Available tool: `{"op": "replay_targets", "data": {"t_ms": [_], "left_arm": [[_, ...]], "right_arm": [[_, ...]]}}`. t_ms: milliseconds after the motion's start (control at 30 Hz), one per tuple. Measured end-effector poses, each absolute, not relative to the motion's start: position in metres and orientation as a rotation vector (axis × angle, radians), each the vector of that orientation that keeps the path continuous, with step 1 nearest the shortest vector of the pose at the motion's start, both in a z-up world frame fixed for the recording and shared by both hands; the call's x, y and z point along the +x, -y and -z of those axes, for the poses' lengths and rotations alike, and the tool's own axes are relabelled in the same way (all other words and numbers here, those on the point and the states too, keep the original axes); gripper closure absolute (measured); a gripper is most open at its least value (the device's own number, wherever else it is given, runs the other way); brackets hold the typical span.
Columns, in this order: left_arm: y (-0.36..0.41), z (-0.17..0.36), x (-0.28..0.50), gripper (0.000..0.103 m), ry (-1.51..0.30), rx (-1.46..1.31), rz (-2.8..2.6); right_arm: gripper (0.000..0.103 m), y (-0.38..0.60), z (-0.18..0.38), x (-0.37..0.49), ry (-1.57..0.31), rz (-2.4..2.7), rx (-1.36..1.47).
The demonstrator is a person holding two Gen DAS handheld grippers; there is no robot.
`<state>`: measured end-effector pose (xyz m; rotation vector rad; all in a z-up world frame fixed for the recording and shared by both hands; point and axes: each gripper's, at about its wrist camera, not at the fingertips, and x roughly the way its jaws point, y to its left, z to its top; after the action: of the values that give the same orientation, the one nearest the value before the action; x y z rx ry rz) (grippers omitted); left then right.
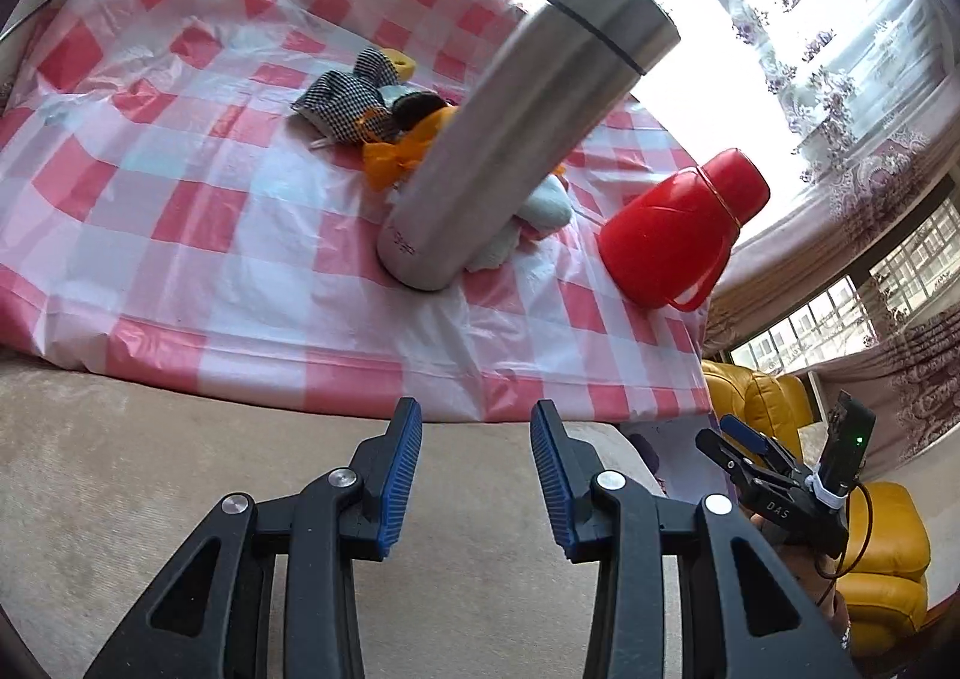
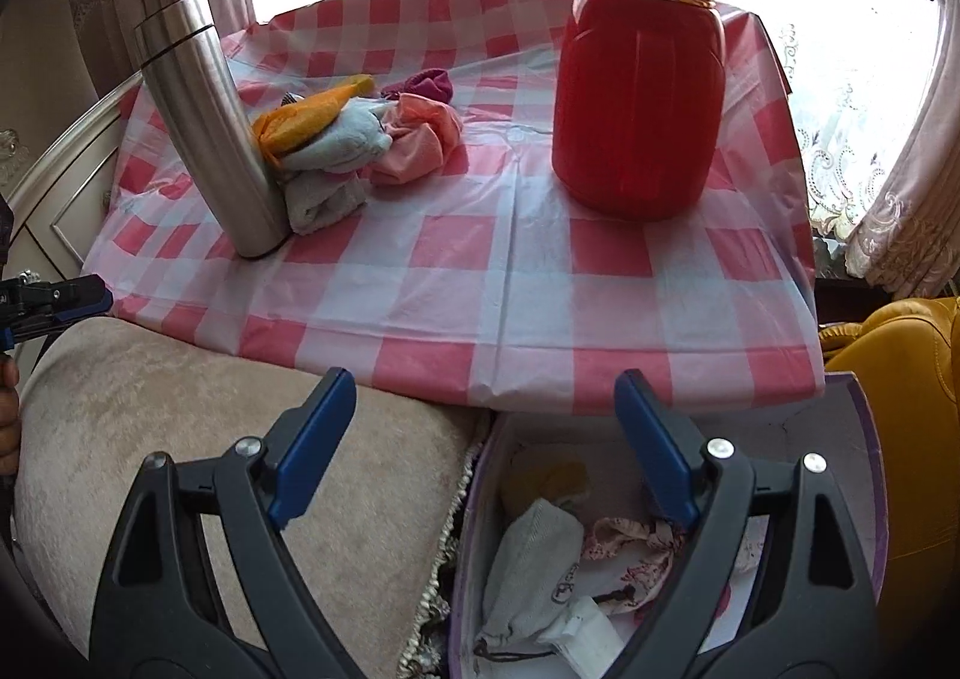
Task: Organize soft objects
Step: 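Grasp orange sponge bag with right tool while left tool grasps yellow sponge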
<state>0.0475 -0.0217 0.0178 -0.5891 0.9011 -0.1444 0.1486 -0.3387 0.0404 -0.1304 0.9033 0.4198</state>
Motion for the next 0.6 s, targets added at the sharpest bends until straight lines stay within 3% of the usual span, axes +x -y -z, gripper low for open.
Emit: {"op": "replay_targets", "data": {"t_ms": [600], "left_arm": [[-0.030, -0.007, 0.073, 0.064, -0.892, -0.618, 0.034]], "right_arm": [[0.014, 0.247, -0.074, 0.227, -0.811, -0.554, -0.116]]}}
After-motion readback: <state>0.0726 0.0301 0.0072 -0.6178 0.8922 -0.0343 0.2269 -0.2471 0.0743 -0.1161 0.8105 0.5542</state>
